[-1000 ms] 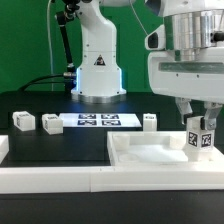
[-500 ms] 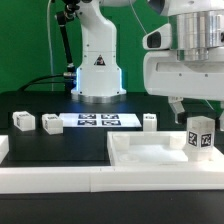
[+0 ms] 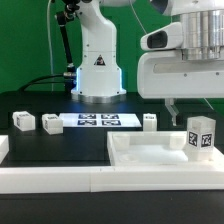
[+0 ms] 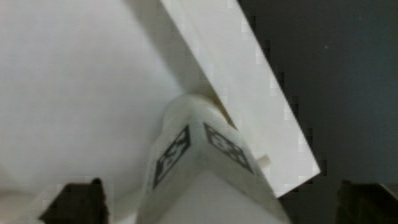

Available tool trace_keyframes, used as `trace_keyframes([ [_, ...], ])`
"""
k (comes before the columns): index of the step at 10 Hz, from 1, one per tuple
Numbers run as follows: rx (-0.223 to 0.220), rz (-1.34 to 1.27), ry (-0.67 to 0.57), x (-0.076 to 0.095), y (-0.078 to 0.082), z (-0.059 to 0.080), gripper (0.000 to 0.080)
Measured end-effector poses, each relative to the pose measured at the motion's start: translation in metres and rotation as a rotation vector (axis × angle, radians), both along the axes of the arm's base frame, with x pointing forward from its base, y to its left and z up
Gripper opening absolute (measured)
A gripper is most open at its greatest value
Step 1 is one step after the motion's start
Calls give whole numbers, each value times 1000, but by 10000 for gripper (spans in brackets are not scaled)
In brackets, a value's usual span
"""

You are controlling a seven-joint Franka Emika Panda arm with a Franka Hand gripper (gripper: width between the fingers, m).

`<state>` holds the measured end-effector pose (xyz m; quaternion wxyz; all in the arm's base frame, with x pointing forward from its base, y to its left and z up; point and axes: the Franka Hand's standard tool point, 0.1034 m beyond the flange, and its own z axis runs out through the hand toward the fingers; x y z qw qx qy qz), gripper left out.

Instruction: Assemble square table

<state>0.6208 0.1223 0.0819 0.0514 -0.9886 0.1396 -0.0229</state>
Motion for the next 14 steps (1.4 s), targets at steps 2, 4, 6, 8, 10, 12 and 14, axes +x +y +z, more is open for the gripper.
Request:
trace_keyframes([
  [2,-15,132,-11,0,0,-1,649],
  [4,-21,223,-18,-1,-1,-2,649],
  [6,-36,371,-31,-1,-2,-2,649],
  [8,-48,481,-39,0,-4,-2,649],
  [10,-48,479,-39,0,-4,-2,561],
  [12,-45,454,-37,0,-5,-2,400],
  [14,-42,405,-33,0,-5,-2,289],
])
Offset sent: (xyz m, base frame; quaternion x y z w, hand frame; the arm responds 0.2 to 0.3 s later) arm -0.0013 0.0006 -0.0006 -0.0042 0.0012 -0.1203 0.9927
